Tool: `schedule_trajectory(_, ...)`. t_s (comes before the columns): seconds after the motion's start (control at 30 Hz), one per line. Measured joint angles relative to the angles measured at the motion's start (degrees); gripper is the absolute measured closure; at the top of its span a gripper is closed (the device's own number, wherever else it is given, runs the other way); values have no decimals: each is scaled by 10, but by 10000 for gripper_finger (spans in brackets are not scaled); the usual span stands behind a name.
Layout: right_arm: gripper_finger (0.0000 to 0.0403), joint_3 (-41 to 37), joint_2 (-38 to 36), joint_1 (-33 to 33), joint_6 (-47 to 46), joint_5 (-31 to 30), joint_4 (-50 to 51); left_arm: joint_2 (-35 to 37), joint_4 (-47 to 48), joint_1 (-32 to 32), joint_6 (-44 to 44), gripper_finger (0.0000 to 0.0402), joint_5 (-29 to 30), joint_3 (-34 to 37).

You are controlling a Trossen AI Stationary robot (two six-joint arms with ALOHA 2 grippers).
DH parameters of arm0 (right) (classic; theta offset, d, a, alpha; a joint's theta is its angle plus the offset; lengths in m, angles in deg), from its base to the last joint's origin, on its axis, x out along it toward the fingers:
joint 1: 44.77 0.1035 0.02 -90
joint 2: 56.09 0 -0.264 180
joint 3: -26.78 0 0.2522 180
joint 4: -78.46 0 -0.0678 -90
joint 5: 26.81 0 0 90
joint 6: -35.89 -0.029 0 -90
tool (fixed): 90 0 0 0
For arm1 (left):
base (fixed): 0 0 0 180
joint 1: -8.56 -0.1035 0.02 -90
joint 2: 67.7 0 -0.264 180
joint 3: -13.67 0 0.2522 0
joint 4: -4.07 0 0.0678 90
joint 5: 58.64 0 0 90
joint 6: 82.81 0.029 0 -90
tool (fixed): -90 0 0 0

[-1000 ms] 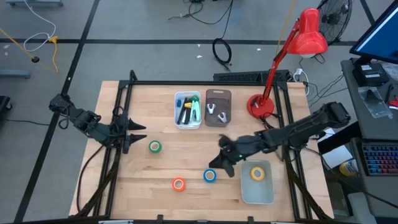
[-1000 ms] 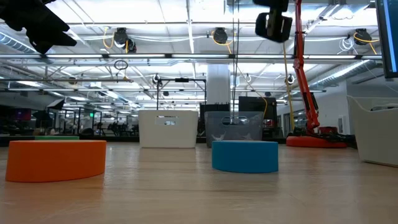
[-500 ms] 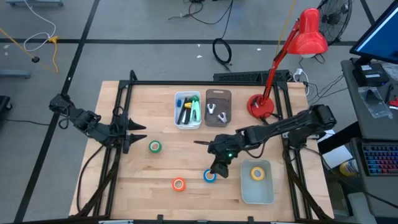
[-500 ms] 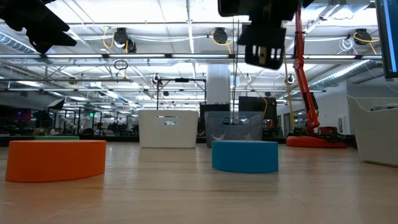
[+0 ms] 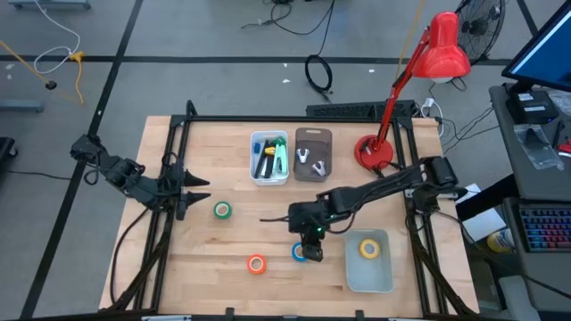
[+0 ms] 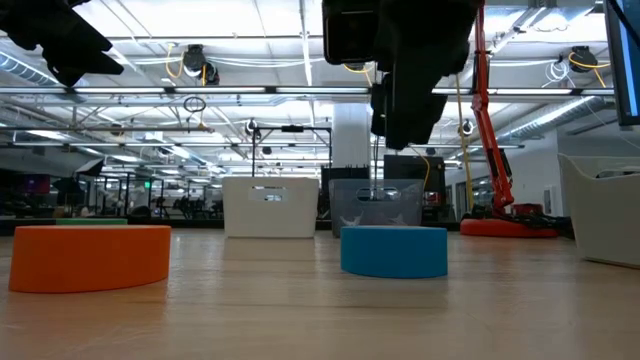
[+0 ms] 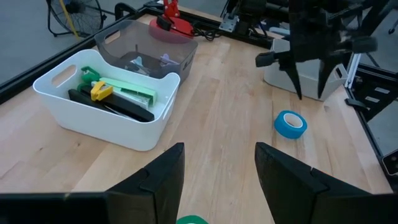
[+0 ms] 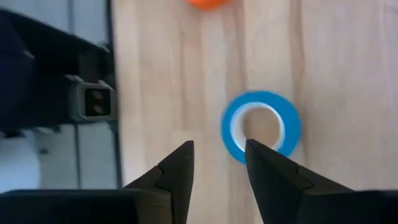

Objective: Pick and place Stapler, Stapler remover, tape
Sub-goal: Put the blue tape into the gray bin

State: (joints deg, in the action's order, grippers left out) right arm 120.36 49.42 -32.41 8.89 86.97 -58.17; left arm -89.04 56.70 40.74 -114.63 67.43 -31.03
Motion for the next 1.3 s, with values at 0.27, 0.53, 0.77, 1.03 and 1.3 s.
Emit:
schedule_trajectory(0.27,268,32,39,-1,39,-72,32,0,0,0,0,204,0,0)
schedule_trajectory(0.53,268,32,55,1,62,-109,35,0,1,0,0,204,0,0)
schedule_trajectory(0.77,268,33,54,3,82,-133,30,0,1,0,0,204,-1,0)
schedule_trajectory(1.03,268,32,82,7,80,-130,21,0,1,0,0,204,-1,0)
schedule_trajectory(1.3,268,34,125,8,67,-132,21,0,1,0,0,204,-1,0)
